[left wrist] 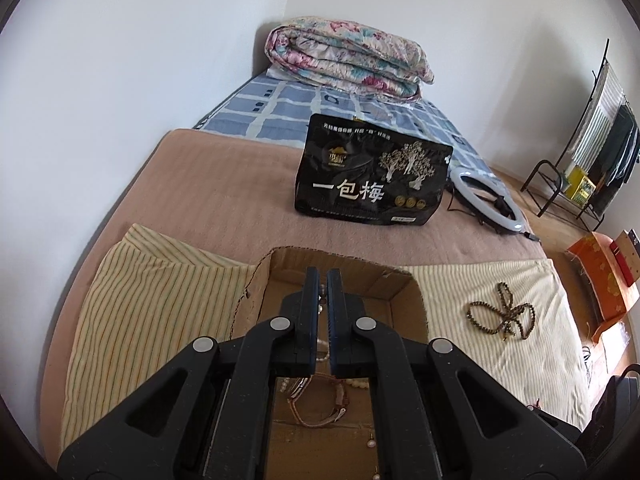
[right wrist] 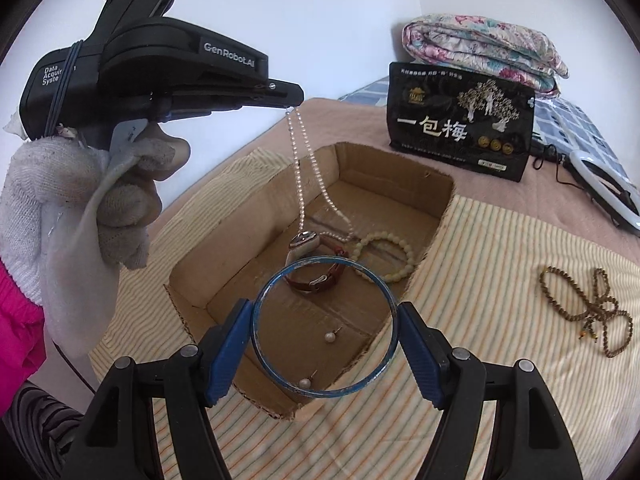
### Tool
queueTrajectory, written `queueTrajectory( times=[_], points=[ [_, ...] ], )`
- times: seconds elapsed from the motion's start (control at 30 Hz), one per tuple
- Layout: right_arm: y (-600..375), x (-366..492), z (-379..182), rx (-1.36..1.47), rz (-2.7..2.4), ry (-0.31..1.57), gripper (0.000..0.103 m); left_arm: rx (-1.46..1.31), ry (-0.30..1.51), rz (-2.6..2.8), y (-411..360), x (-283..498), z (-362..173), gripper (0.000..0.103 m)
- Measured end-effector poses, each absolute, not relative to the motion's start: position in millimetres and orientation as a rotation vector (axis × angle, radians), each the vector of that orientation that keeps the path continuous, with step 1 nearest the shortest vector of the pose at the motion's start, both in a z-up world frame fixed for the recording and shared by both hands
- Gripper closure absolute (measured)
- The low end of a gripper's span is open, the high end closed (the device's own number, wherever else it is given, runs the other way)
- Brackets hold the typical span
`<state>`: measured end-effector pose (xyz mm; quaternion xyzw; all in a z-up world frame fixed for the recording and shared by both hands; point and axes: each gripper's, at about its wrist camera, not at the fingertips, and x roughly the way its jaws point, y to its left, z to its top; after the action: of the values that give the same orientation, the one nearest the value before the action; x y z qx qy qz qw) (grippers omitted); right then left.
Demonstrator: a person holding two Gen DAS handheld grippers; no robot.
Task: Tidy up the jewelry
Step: 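Open the left gripper dropping the necklace while the right gripper drops the bangle into the box, then move the left tool to the brown bead mala while the right tool moves to the green jade pendant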
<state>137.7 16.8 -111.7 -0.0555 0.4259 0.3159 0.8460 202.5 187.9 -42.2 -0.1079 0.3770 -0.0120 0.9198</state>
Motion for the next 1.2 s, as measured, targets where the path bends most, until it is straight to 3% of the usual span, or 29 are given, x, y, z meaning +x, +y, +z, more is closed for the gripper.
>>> queueTrajectory(
  times=[0.43,0.47,0.53,0.6,1.2],
  points=[
    [20.1,137.7,-119.8,-0.124,0.652,0.909,0.024,-0.185,0.845,-0.030,172.7,210.8,-61.5,0.102],
    [19.3,137.4,-118.5,-0.122,0.649,0.902,0.019,-0.178,0.849,-0.029,170.6,211.0,-61.9,0.097],
    [18.3,137.2,-115.8,-0.121,0.640,0.888,0.015,-0.171,0.856,-0.023,167.9,211.6,-62.7,0.060],
    [18.4,136.6,-113.7,-0.122,0.642,0.883,0.015,-0.168,0.841,-0.020,165.6,209.5,-61.2,0.051],
    [10.3,122.3,-101.4,-0.147,0.629,0.850,0.014,-0.178,0.825,-0.011,161.1,203.2,-52.4,0.050]
  ],
)
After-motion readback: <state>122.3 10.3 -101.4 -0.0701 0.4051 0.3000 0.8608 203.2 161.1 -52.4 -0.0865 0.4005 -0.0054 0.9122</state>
